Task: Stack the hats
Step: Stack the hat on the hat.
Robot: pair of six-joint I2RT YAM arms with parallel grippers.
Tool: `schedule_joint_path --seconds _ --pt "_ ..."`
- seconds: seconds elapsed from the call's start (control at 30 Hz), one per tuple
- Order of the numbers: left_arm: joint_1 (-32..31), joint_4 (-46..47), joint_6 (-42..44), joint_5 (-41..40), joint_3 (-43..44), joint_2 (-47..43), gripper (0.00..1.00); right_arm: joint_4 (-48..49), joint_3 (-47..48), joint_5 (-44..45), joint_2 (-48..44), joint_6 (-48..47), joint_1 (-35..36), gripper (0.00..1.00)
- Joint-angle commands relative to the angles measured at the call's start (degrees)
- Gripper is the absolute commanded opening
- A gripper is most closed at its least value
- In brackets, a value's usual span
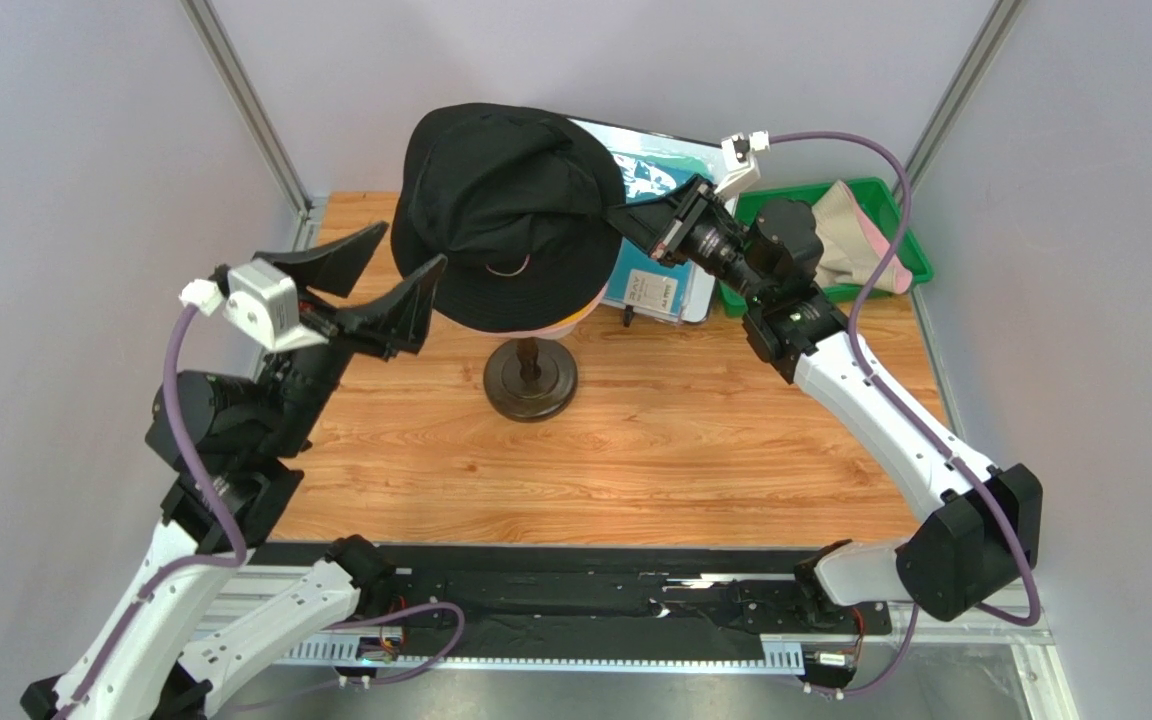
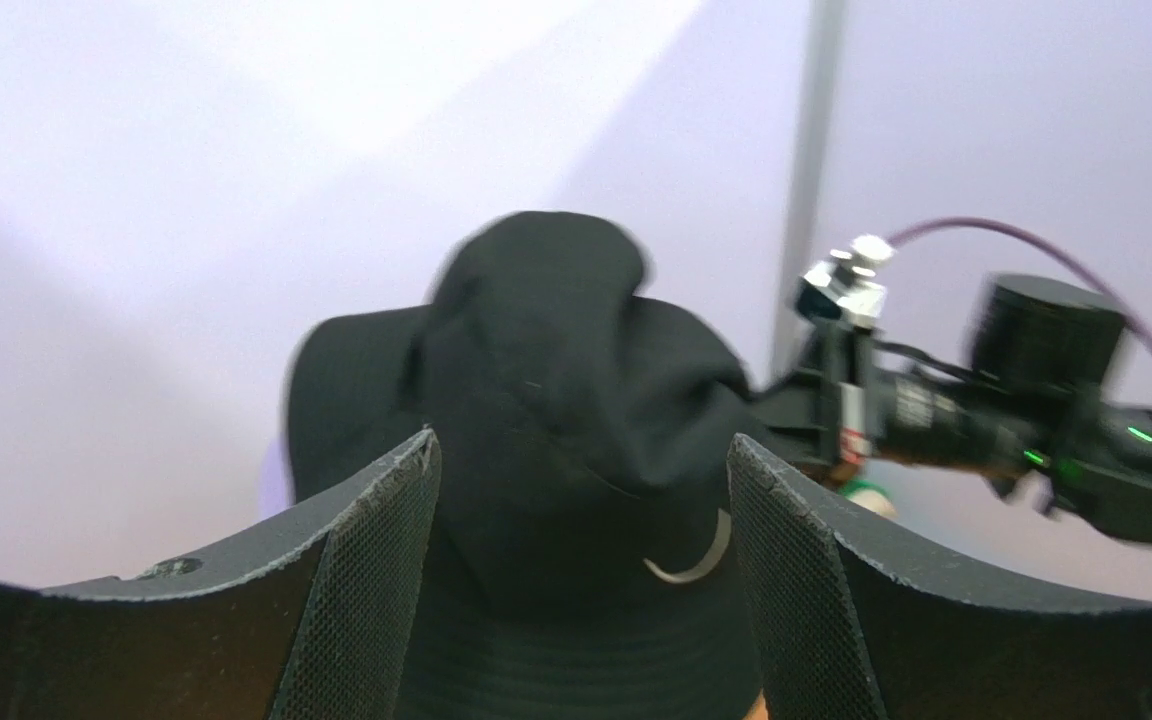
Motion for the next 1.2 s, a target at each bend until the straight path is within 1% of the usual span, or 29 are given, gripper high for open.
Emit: schedule_joint_path --seconds 0.0,0.03,0.07,0.13,0.17,0.2,0.23,0.27,0.3,0.33,0.37,0.4,0.43,0.47,0.5,0.53,0.57,0.6,0.63,0.67,0.77,0.83,0.87,0.9,1.0,1.1,1.17 --pt "1.11 -2.28 -0.71 -15.29 6.81 4.22 0.73 -6.21 -0.76 2.07 -1.77 -3.12 0.15 0.0" --pt "1.9 -4.54 -1.05 -17.57 8.57 5.01 0.72 -6.47 -0.58 1.81 -1.95 -3.21 0.24 0.0" --pt "3.82 -5.7 -1.41 -17.51 12.24 6.76 0.72 -6.56 -0.32 1.81 -1.95 -3.3 0.24 0.0" --pt "5.94 -9.46 -3.07 -16.9 15.78 8.62 0.72 -6.65 -0.14 1.29 -1.86 -3.3 0.15 0.0" --pt "8.21 -10.97 -3.69 -15.33 19.27 10.63 0.72 -6.65 0.21 1.11 -1.69 -3.3 0.15 0.0" --pt "9.63 -13.68 -5.0 -14.18 20.88 11.78 0.72 -6.74 0.3 0.93 -1.51 -3.3 0.33 0.0" --pt "13.12 -14.84 -5.97 -11.21 23.5 13.79 0.72 -6.74 0.65 0.32 -1.34 -3.56 0.24 0.0" --pt "15.68 -15.98 -8.94 -8.48 24.66 14.77 0.72 -7.08 1.35 0.23 -1.16 -3.83 0.24 0.0" --pt "18.4 -17.73 -10.79 -4.89 25.71 15.73 0.72 -8.13 2.05 0.06 -0.81 -4.7 0.24 0.0" --pt "24.43 -18.1 -12.9 4.28 26.86 17.57 0.73 -8.84 2.67 -0.38 -0.46 -5.32 0.15 0.0" --pt "27.8 -17.67 -18.14 9.25 26.69 18.46 0.73 -9.98 3.54 -0.56 -0.02 -6.02 -0.11 0.0" --pt "30.79 -14.79 -20.98 14.34 26.08 19.08 0.72 -11.9 5.99 -0.91 0.42 -7.68 -0.2 0.0" --pt "35.61 -12.59 -23.62 22.92 23.81 20.04 0.72 -14.01 7.14 -1.96 1.82 -8.39 -0.63 0.0" --pt "37.83 -10.22 -28.43 26.49 22.4 20.4 0.72 -15.42 8.89 -2.49 2.61 -9.18 -0.99 0.0" --pt "39.42 -5.23 -30.91 30.09 21.08 20.84 0.72 -17.87 11.87 -3.02 3.67 -9.97 -1.16 0.0" --pt "41.78 -3.09 -33.29 34.83 18.2 21.71 0.71 -19.29 13.9 -3.72 5.76 -11.81 -1.43 0.0" --pt "42.5 -0.38 -37.05 36.7 16.69 21.98 0.71 -20.78 15.84 -4.07 7.18 -12.7 -1.43 0.0" --pt "43.12 3.65 -38.66 38.2 15.28 22.33 0.71 -23.67 17.77 -4.6 8.58 -13.58 -1.52 0.0" --pt "43.74 5.17 -39.89 39.87 13.0 22.6 0.71 -25.09 22.23 -5.47 9.9 -15.41 -1.6 0.0" --pt "43.83 6.23 -41.21 40.58 12.11 22.69 0.71 -26.41 24.19 -5.74 12.79 -16.13 -1.69 0.0" --pt "44.27 8.08 -42.18 41.11 9.73 22.78 0.72 -30.63 31.48 -6.19 17.63 -18.76 -1.78 0.0" --pt "44.88 9.84 -43.15 41.9 8.59 23.21 0.72 -31.43 33.43 -7.32 19.31 -19.21 -1.87 0.0" --pt "45.15 10.72 -44.98 42.17 8.15 23.3 0.72 -31.61 35.0 -7.5 19.93 -19.3 -1.87 0.0" --pt "45.41 13.86 -46.22 42.69 7.63 23.48 0.72 -31.61 35.45 -7.68 20.89 -19.3 -1.87 0.0" --pt "46.9 19.14 -51.32 44.45 6.04 24.01 0.71 -31.52 36.16 -7.68 21.78 -19.38 -1.87 0.0" --pt "47.08 21.87 -53.44 43.23 4.9 23.04 0.7 -31.78 36.16 -7.42 21.78 -19.65 -1.96 0.0" --pt "47.08 22.85 -54.58 42.96 5.68 23.48 0.71 -31.78 36.16 -7.42 21.78 -19.82 -1.87 0.0"
